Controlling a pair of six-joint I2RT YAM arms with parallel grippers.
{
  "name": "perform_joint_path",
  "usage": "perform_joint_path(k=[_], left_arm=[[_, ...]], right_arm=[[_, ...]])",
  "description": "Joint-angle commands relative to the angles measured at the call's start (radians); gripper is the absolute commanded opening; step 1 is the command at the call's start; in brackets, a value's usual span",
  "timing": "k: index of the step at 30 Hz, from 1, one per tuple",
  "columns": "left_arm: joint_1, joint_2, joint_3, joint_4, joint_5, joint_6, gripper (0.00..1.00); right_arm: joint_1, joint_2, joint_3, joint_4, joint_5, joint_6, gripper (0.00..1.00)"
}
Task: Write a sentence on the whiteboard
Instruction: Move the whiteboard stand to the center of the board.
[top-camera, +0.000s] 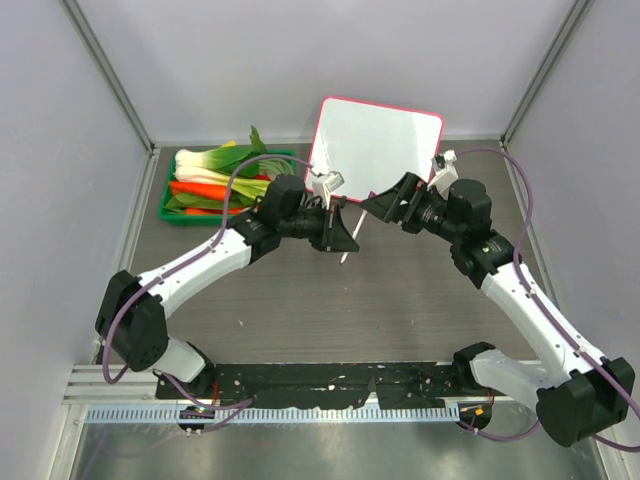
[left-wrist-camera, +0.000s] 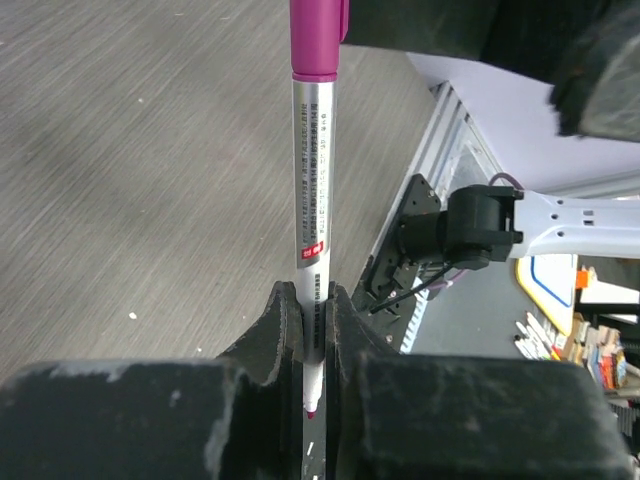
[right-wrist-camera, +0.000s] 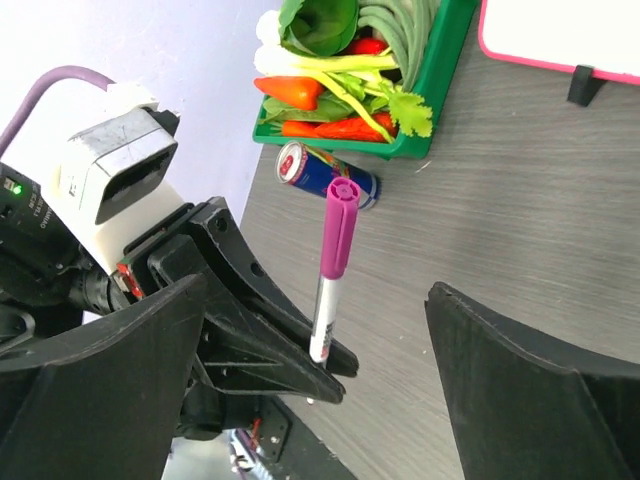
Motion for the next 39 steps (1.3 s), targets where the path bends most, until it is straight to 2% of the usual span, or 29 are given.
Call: perform_joint_path(k=[1, 6, 13, 18, 21, 26, 33, 39], left_arm=[[-0.002, -0.088, 0.031, -0.064, -0.101, 0.087, 0.00], [-0.002, -0.172, 0.057, -0.156, -0.229, 0.159, 0.00], [-0.002, -0.298, 0.022, -0.168, -0.357, 0.189, 0.00], [-0.002, -0.371, -0.015, -0.160, -0.382, 0.187, 0.00], [-0.002, -0.396, -0.021, -0.162, -0.385, 0.187, 0.00], [-0.002, -0.413, -0.025, -0.167, -0.385, 0.187, 0.00], [-0.004, -0.413, -0.044, -0.157, -0.377, 0.181, 0.00], [-0.002, -0.419, -0.052, -0.165, -0.372, 0.173, 0.00]], right_arm=[[0.004, -0.068, 0.018, -0.047, 0.070, -0.089, 0.99], [0.004, -0.090, 0.001, -0.105, 0.110, -0.155, 0.99], [0.004, -0.074, -0.051, -0.176, 0.226, -0.171, 0.99], [0.005, 0.051, -0.017, -0.283, 0.372, -0.215, 0.99], [0.010, 0.131, 0.013, -0.314, 0.392, -0.252, 0.99], [0.048, 0.243, 0.050, -0.326, 0.564, -0.295, 0.98], [0.062, 0.410, 0.064, -0.242, 0.689, -0.309, 0.83], [0.062, 0.505, 0.047, -0.155, 0.708, -0.286, 0.74]])
